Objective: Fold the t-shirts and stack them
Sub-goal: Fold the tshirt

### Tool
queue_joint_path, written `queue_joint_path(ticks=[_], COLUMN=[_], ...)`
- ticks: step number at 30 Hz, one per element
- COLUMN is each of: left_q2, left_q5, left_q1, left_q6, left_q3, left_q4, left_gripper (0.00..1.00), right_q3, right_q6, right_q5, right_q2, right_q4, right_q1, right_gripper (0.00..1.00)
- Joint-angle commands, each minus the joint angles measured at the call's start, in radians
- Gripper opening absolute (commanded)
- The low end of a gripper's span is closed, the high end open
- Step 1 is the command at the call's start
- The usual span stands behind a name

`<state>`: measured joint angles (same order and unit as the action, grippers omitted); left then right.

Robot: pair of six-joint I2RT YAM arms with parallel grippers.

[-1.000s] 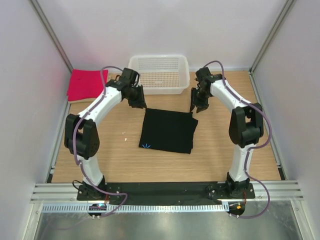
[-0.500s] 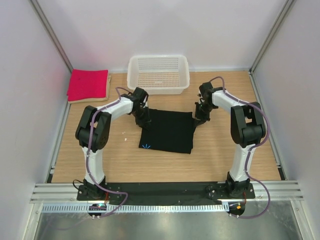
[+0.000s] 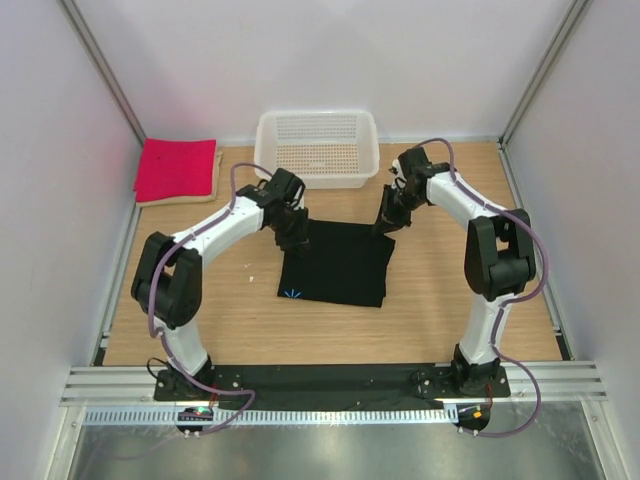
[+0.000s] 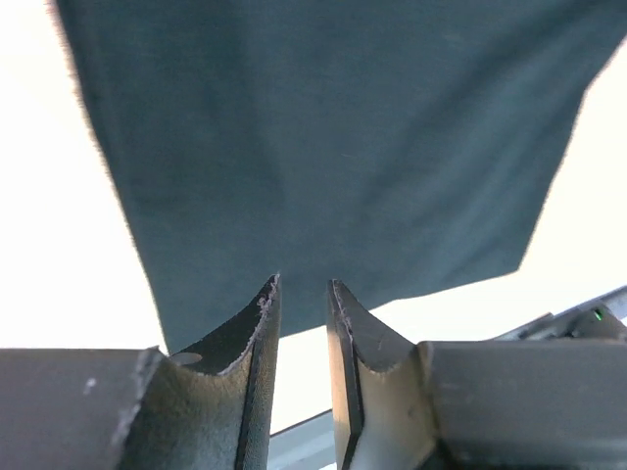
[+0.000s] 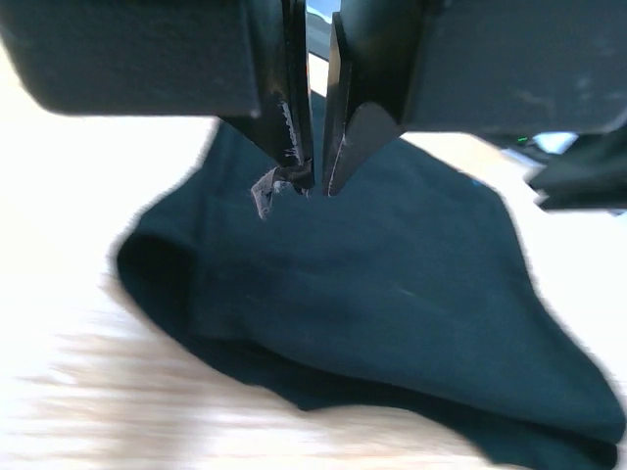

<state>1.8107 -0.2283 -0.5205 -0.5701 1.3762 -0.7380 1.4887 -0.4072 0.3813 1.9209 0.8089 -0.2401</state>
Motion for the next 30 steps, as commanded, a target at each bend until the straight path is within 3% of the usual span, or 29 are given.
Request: queue_joint_path(ticks=[1,8,14,17,20,22,23,26,30], left_q2=[-0.034,-0.053,-0.108,-0.16,-0.172,-0.156,-0.143,-0.093,0.039], left_q5=[-0.019,-0.046,-0.025,-0.014,0.007,0.001,-0.031,-0.091,-0.177], left_q1=[-0.022,-0.023,-0.024,-0.016,0.02,0.075,0.095,0.163,0.181], left_q6=[0.006,-0.019,-0.007,0.027,0.099,0.156,0.173,0.24,0.332], left_q3=[0.024,-0.127,-0.206,-0.18,-0.071,-0.031,0.004,0.04,0.167], left_q4=[-0.026,0.029,0.031,0.014,-0.029,-0.029,-0.023,0.04,0.068], left_gripper=[0.27,0.25,0.25,0.34,0.57,0.63,0.75,0.84,0.84], right_q3=[0.009,-0.102,-0.114,-0.076,-0.03,-0.004,0.008,0.007,-0.025], right_q6=[-0.056,0.024,0.1,0.094,0.084,0.081,0.082,0.09,0.105], right_q5=[0.111,-0.024,-0.153,-0.134,-0.114,-0.102,-0.087,-0.068,-0.05], right_q2=[0.027,0.086,0.023,-0.017,-0.068,-0.111,-0.128,-0.197,-0.282], right_q4=[-0.068,-0.089,-0.016,0.025,0.065,0.099,0.108,0.141,0.173], right_q1=[-0.005,0.041,0.051,0.053,0.047,0.047,0.047,0.045,0.047], right_gripper=[0.16,0.15,0.15,0.17,0.24,0.28,0.32,0.39,0.43])
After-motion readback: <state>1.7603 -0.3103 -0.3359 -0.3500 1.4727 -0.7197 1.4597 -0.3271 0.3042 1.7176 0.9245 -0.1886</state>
